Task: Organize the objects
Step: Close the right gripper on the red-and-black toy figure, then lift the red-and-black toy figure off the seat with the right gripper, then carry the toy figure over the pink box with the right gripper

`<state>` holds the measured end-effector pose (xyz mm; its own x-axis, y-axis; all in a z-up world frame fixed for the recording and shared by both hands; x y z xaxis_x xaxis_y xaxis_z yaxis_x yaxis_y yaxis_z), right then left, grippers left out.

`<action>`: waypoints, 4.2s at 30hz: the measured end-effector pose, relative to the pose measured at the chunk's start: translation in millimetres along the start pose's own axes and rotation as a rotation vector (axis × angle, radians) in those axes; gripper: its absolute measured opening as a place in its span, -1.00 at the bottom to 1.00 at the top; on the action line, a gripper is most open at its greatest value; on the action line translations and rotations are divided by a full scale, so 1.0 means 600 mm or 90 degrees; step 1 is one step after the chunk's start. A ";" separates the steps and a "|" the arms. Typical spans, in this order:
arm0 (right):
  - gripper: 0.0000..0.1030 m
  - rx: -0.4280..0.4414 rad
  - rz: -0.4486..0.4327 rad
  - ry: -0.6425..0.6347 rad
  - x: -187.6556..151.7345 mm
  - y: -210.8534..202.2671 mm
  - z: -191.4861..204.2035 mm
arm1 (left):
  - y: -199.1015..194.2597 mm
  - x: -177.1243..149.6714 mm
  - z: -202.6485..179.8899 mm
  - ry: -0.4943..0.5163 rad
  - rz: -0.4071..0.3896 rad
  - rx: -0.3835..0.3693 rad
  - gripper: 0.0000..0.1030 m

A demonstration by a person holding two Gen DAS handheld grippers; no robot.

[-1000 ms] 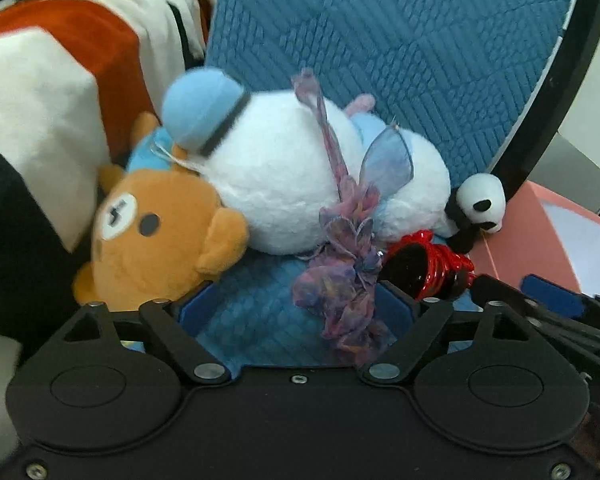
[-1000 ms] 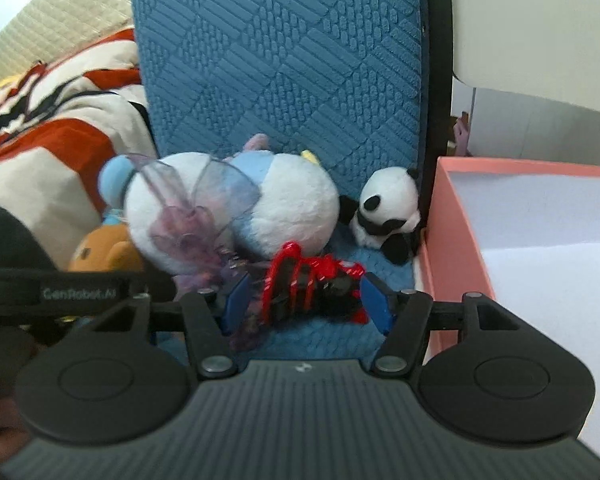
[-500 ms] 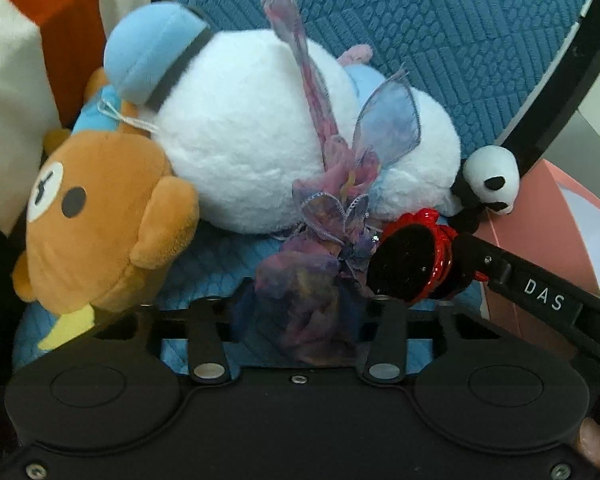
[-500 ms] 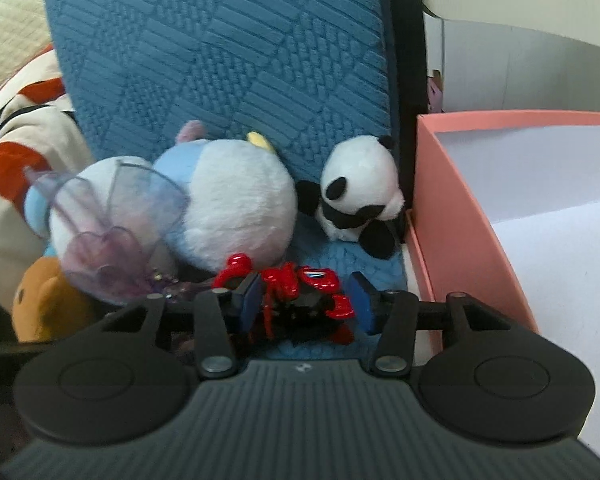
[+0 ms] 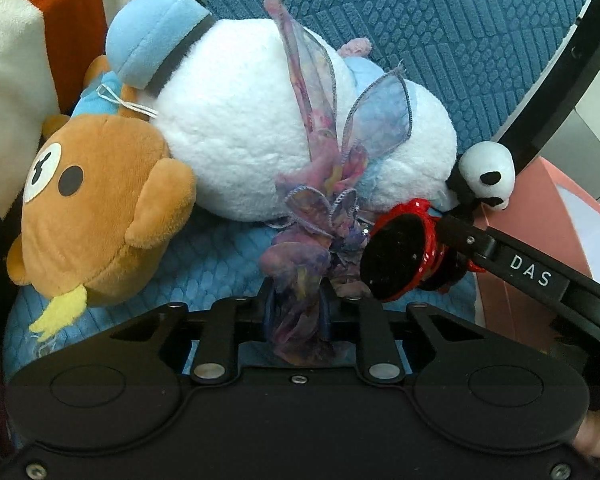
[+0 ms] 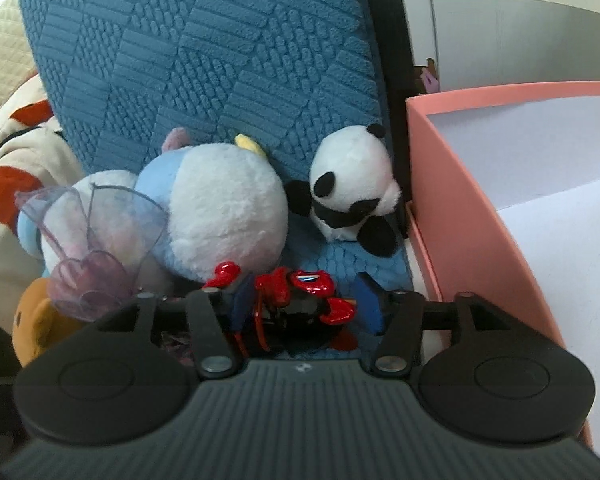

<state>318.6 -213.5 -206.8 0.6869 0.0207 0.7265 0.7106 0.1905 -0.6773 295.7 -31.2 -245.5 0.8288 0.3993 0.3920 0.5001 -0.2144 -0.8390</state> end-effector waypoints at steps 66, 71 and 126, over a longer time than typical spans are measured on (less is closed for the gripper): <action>0.40 0.051 0.054 0.401 -0.028 0.050 -0.045 | -0.044 0.002 0.040 -0.063 0.001 -0.029 -0.83; 0.11 0.063 0.047 0.351 -0.013 0.042 -0.031 | -0.037 0.001 0.042 -0.061 0.006 -0.024 -0.83; 0.14 -0.003 0.007 -0.130 -0.018 -0.031 0.072 | -0.035 0.008 0.040 -0.064 0.018 -0.048 -0.77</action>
<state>291.6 -174.8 -197.1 0.6492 0.2217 0.7275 0.7047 0.1845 -0.6851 283.4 -3.7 -235.1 0.8155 0.4781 0.3261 0.4974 -0.2911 -0.8172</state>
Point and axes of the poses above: each gripper's, at about its wrist camera, not at the fingertips, and y roughly the way its jaws point, z to its left, x to its top, the point moved 6 cm from there along y, roughly the way its jaws point, and after that the axes turned 12 degrees about -y, right-handed, at the moved point
